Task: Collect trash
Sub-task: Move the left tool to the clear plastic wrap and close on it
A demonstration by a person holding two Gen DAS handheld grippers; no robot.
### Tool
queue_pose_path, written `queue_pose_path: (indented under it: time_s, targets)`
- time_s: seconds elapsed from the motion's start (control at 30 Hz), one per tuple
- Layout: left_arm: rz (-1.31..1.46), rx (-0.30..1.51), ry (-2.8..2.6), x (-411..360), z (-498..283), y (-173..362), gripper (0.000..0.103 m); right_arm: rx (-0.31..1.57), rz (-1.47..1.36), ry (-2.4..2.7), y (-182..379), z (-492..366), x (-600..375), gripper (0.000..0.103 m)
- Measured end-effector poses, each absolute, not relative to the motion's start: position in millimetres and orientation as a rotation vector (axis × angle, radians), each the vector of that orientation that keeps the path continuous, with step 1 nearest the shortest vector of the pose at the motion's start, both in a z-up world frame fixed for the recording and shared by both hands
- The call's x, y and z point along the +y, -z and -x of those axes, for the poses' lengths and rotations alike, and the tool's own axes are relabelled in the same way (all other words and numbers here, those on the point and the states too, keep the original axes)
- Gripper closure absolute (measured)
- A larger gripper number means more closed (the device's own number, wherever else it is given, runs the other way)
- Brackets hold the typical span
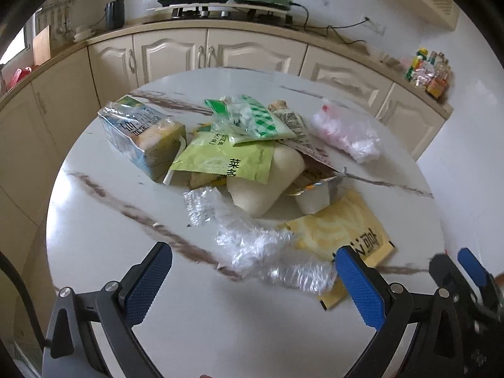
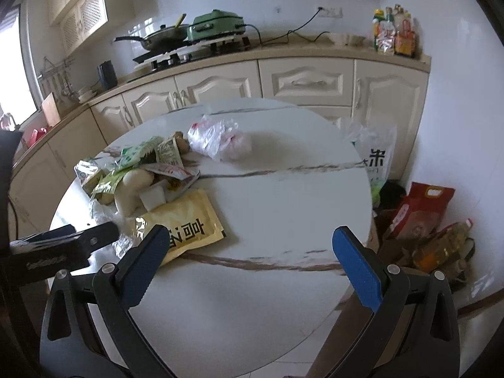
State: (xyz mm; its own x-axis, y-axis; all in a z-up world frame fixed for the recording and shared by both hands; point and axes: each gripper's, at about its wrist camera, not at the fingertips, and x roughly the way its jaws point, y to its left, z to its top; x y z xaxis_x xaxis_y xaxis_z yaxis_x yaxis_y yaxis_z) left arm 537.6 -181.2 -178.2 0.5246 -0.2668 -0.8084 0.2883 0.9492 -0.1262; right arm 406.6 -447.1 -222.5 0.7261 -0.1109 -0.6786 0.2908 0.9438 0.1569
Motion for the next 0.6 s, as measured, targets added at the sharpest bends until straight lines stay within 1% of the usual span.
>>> queue_pose_path:
  time_s: [0.23,0.53,0.57,0.6]
  targets:
    - [-0.064,0.983,0.267,-174,-600,198,0.002,0.725,-0.255,0.182,223,-423,-442,0.0]
    - [-0.131,0.931,0.305,-168,-655,224,0.001,0.731,-0.226,0.142,223,-456,-433,0.0]
    - [-0.13,0.925,0.32,-158,-646,232,0.004,0.739,-0.221,0.127,226,-461,-429,0.0]
    - [-0.128,0.912,0.335,-157,-644,232,0.019,0.75,-0.213,0.107,228,-468,-423,0.0]
